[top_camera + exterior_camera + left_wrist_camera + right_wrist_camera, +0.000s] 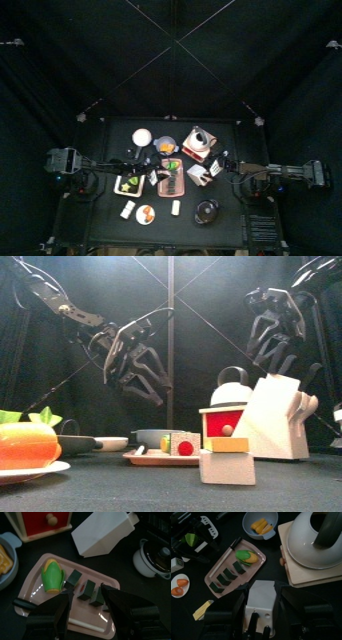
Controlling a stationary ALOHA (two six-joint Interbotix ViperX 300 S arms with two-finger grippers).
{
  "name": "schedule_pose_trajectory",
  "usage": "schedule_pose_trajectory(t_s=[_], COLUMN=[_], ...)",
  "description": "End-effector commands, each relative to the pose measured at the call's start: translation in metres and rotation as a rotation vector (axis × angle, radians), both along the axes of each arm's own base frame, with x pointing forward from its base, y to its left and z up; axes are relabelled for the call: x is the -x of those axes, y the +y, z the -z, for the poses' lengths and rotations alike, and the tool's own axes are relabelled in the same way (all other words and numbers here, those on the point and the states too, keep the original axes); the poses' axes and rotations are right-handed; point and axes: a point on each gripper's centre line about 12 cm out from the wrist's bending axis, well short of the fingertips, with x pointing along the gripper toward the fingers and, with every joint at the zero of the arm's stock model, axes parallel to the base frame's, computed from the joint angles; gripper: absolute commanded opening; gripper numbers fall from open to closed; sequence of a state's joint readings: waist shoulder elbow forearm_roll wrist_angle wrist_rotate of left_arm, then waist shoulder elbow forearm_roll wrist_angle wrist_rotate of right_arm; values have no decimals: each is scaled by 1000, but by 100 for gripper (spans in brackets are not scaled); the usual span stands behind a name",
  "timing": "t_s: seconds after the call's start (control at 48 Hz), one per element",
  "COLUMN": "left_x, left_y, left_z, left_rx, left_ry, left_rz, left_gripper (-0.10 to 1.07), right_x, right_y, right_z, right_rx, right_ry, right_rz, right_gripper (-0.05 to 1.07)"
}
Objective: Grab knife sharpener
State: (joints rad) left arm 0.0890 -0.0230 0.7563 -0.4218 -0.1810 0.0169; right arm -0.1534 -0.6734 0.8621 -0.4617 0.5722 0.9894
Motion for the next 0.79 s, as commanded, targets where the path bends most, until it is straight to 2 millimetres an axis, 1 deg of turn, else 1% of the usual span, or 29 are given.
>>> schedule_pose_trajectory(t_s=[0.0,0.188,0.375,0.5,0.667,0.771], left_x=[3,5,2,-6,-12,-18], left_y=[7,19,30,34,45,52], left_z=[-10,-13,-14,-21,-19,-19], left_rx=[35,81,40,-6,-62,-52], left_ry=[14,106,271,376,479,513], left_rz=[-18,-14,76,131,106,25], left_gripper=[85,84,84,84,84,84], right_x=[1,6,7,8,11,13], right_y=[-2,-1,-4,-5,-8,-8], right_z=[0,10,10,7,7,7], right_rx=[5,-1,5,11,6,5], right_ry=[-13,11,11,3,-3,-5], right_rz=[2,2,12,14,33,36], right_gripper=[81,81,81,81,81,81])
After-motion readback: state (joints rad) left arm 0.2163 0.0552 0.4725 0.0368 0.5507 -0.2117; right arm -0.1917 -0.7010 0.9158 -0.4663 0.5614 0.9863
